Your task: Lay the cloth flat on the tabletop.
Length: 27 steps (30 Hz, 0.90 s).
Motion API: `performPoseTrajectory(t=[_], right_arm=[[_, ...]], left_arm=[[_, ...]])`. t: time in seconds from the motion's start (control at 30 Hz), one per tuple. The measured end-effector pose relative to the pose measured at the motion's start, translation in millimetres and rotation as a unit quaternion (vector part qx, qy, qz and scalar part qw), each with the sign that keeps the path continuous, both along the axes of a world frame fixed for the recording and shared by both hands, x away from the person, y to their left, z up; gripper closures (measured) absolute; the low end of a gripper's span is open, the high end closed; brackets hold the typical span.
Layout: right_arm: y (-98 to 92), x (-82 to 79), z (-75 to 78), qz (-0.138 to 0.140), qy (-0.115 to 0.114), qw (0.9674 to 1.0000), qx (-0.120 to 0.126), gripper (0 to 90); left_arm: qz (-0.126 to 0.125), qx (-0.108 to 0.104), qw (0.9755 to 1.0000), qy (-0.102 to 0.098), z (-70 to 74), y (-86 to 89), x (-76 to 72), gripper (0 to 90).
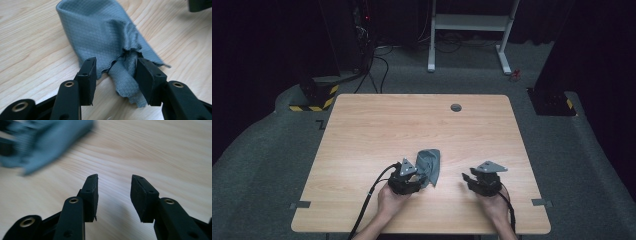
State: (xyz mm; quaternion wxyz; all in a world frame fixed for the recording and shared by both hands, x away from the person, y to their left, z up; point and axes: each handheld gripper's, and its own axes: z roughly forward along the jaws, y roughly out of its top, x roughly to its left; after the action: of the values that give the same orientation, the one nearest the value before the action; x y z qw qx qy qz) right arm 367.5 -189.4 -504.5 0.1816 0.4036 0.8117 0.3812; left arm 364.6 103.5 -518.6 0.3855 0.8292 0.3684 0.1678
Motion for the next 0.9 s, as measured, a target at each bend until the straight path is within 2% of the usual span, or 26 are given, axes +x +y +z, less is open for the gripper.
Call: performPoseTrajectory(t=[0.03,0.1,0.13,0.17,0.37,0.47,0.53,0.67,0.77,0.9], right_arm=[[12.0,-1.1,2.0,0.025,-0.003,0.9997,0.007,58.1],[28.6,-0.6,3.3,0.053,0.003,0.9985,0.013,57.9],[28.6,-0.6,3.3,0.053,0.003,0.9985,0.013,57.9],[48.5,0.4,2.7,0.083,0.009,0.9965,0.010,58.3],[80.7,-1.0,-6.8,0.120,0.020,0.9924,-0.014,61.9],[87.3,0.8,-12.9,0.126,0.023,0.9910,-0.039,74.7],[87.6,-0.7,-13.0,0.127,0.010,0.9904,-0.054,86.6],[79.3,-2.2,-11.2,0.122,-0.001,0.9902,-0.069,88.7],[62.8,-0.4,-9.4,0.103,-0.003,0.9927,-0.064,88.7],[36.6,1.9,-7.1,0.067,-0.002,0.9960,-0.058,88.7]], left_arm=[[0.000,0.002,1.0000,-0.001,-0.5,0.4,-0.1,51.6],[0.003,0.000,1.0000,0.000,-2.7,1.9,-1.5,53.0],[0.003,0.000,1.0000,0.000,-2.7,1.9,-1.5,54.7],[0.001,-0.001,1.0000,0.004,-4.4,2.9,-3.0,57.7],[-0.011,0.000,0.9999,0.002,-5.1,4.4,-5.6,74.3],[-0.015,-0.002,0.9999,0.006,-4.8,5.1,-5.3,81.2],[-0.014,0.002,0.9999,0.007,-3.8,6.7,-5.4,83.8],[-0.008,0.007,0.9999,0.003,-1.2,12.9,-6.6,85.4],[0.000,0.017,0.9998,-0.002,0.6,27.3,-8.9,85.4],[0.014,0.018,0.9997,0.001,1.9,43.0,-12.1,85.4]])
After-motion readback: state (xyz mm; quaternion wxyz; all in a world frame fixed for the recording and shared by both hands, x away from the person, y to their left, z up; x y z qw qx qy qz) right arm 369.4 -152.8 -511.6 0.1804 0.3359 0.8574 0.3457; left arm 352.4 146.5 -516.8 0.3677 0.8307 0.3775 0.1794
